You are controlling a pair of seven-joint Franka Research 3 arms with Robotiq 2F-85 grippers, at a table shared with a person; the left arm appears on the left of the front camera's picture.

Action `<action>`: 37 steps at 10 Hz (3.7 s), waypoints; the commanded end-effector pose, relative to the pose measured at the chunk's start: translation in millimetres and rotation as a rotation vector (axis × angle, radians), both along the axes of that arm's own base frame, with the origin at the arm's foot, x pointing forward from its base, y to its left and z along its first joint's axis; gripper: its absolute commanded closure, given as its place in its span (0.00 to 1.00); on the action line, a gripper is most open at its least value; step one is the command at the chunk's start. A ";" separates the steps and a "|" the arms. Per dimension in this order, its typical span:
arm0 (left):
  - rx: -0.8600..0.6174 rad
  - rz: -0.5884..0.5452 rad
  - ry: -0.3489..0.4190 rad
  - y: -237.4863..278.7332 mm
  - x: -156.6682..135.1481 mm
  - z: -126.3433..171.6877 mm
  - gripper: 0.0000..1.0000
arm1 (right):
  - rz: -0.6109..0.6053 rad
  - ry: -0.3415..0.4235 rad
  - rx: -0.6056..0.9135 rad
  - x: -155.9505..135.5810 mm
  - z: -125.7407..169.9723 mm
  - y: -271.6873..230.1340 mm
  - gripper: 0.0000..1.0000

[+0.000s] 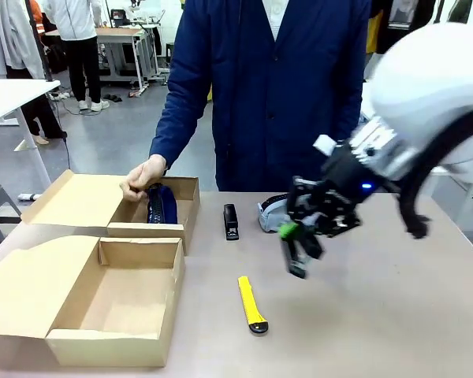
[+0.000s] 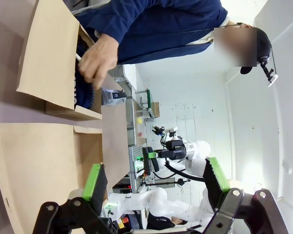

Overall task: Place items inside the box.
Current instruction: Pick up a Pencil pouch or Stapler and place it inside the Mailer Box closest to the robot.

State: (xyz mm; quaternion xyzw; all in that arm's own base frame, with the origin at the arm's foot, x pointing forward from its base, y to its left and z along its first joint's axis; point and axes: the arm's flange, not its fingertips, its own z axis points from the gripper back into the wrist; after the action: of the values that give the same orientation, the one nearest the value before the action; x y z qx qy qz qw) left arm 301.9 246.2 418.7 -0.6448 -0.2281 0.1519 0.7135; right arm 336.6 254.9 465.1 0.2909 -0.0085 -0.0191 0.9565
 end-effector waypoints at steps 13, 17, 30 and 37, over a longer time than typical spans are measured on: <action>0.004 -0.010 -0.021 -0.5 -1.2 0.5 0.00 | 0.099 0.095 -0.142 10.5 -32.3 251.0 0.64; 0.004 -0.010 -0.021 -0.5 -1.2 0.5 0.00 | 0.230 0.148 -0.149 17.0 -33.4 276.1 0.64; 0.004 -0.010 -0.021 -0.5 -1.2 0.5 0.00 | 0.193 0.168 -0.144 24.6 -45.5 251.7 0.00; 0.004 -0.010 -0.021 -0.5 -1.2 0.5 0.00 | 0.075 0.245 0.145 12.8 33.5 -51.6 0.00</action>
State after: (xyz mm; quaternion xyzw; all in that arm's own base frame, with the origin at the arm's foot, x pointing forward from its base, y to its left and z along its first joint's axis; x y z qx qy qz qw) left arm 301.4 246.7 419.0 -0.6447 -0.2289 0.1523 0.7133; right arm 359.7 252.4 502.4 0.3080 0.1405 0.0276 0.9405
